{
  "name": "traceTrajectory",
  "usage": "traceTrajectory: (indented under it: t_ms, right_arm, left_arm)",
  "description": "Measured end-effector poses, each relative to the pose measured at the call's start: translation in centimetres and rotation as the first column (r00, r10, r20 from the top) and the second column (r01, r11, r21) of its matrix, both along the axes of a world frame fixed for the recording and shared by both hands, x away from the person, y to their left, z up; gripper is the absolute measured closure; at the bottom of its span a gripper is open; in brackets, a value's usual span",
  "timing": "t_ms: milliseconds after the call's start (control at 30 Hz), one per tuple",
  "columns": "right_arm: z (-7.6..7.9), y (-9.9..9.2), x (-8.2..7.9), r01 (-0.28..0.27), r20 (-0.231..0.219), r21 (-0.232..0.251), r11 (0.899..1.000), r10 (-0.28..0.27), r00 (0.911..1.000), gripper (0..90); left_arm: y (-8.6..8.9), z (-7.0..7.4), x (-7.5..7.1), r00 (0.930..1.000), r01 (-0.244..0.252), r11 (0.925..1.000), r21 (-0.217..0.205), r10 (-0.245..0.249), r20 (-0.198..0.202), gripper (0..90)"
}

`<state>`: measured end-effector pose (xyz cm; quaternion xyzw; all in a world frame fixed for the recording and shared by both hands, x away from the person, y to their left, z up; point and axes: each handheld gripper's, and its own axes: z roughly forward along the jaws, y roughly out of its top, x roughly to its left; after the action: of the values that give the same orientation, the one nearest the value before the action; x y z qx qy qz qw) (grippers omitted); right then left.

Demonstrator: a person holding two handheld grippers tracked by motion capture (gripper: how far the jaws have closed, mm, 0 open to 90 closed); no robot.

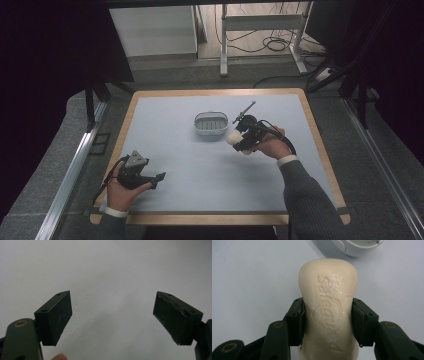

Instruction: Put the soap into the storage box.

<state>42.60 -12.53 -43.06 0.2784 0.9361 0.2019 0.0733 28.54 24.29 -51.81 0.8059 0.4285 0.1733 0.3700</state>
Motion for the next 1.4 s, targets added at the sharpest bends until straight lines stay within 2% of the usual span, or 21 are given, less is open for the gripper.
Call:
traceTrajectory:
  t_ms: [300,433,533,667,767,1000,1400]
  right_arm:
    - [0.5,1.0,1.7,-0.018,0.011,-0.009,1.0,0.018,0.9998,48.9]
    - [0.7,1.2,2.4,-0.014,0.008,0.002,1.0,0.014,0.9999,48.9]
    - [0.9,1.4,2.9,-0.009,0.008,-0.002,1.0,0.009,0.9999,49.0]
    - [1.1,1.7,3.5,-0.008,0.003,0.01,1.0,0.008,1.0,49.0]
    - [0.9,1.9,4.0,-0.014,0.002,-0.011,1.0,0.014,0.9999,48.9]
    - [0.8,1.9,4.9,-0.025,-0.004,-0.016,1.0,0.025,0.9997,49.0]
    - [1.0,2.6,6.5,-0.052,0.018,-0.022,0.998,0.052,0.9985,48.9]
  left_arm:
    - [0.0,0.1,0.0,1.0,0.001,1.0,-0.004,-0.001,-0.001,16.0]
    - [0.0,0.1,0.0,1.0,0.003,1.0,-0.003,-0.003,-0.002,16.0]
    - [0.0,0.2,0.0,0.9999,0.011,0.9997,-0.021,-0.012,-0.002,15.9]
    - [0.0,0.2,0.0,1.0,0.006,0.9999,-0.013,-0.006,-0.003,15.9]
    - [0.1,0.2,0.0,1.0,0.004,0.9999,-0.016,-0.005,-0.002,15.9]
    - [0.0,0.1,0.0,1.0,0.006,0.9999,-0.014,-0.007,-0.006,16.0]
    - [-0.2,-0.1,0.1,0.9999,0.013,0.9999,-0.003,-0.013,-0.008,16.0]
